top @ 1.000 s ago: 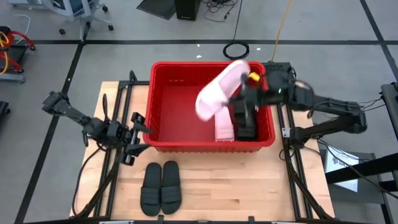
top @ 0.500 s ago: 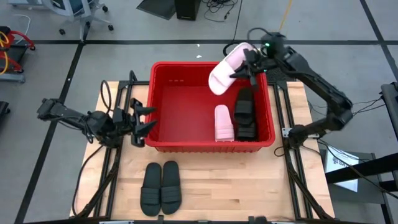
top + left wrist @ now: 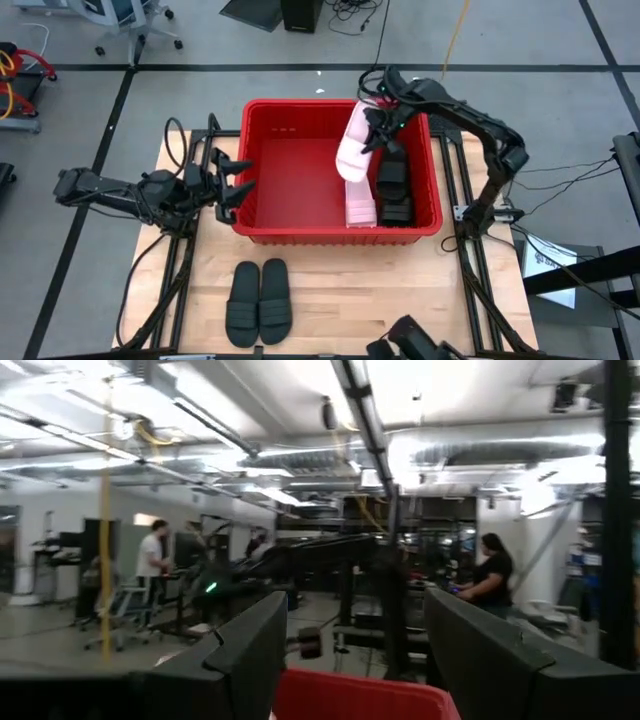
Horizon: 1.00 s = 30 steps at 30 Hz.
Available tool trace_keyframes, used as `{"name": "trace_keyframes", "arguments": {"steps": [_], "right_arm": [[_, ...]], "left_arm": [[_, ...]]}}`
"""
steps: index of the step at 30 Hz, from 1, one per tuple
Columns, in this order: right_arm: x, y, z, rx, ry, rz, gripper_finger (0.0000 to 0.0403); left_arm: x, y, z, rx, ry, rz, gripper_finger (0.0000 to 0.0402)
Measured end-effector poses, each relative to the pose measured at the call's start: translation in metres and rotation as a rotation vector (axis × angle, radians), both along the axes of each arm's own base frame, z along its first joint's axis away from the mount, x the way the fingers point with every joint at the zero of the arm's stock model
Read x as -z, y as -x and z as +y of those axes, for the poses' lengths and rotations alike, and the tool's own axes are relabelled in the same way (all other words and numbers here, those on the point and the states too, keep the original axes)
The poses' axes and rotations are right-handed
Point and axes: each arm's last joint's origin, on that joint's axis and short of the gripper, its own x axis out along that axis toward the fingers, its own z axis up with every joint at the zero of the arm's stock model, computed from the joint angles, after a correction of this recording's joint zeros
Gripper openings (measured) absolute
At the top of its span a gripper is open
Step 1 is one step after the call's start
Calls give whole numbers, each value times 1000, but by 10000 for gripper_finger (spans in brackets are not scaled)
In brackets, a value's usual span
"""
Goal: Pick and place slides into bin
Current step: Put the left white slide into the red bin
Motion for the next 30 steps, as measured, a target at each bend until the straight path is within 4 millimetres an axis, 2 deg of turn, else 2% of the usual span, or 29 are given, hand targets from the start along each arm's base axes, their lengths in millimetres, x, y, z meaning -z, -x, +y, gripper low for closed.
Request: {"name": "trace_keyframes", "arguments": {"steps": [7,20,25,30], "right_arm": [[36,-9,-3,-131,-19,67,0],[96,-26,-16,-160,-114,213,0],[112,-31,-10,-195,-174,263,0],[113,-36,-3,-213,-167,294,1]], "left_arm": [[1,-1,3,41,-38,12,241],[3,-3,9,7,-30,37,241],[4,-3,10,8,-19,37,241],[4,-3,10,11,-15,36,241]]}}
